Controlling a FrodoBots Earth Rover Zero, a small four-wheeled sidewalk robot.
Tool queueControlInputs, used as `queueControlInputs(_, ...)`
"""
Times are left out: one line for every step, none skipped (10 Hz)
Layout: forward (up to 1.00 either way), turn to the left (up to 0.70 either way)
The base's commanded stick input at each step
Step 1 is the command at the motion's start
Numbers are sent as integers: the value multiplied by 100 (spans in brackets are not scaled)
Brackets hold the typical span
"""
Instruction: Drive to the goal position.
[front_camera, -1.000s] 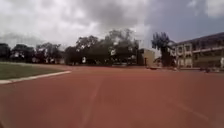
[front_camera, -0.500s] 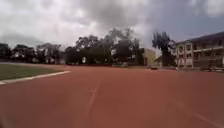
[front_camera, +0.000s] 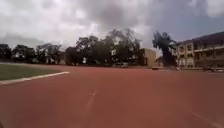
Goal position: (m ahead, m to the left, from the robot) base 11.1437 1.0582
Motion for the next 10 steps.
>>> queueControlInputs(60, 0)
queueControlInputs(60, 0)
queueControlInputs(60, 0)
queueControlInputs(60, 0)
queueControlInputs(60, 0)
queueControlInputs(60, 0)
queueControlInputs(60, 0)
queueControlInputs(60, 0)
queueControlInputs(60, 0)
queueControlInputs(60, 0)
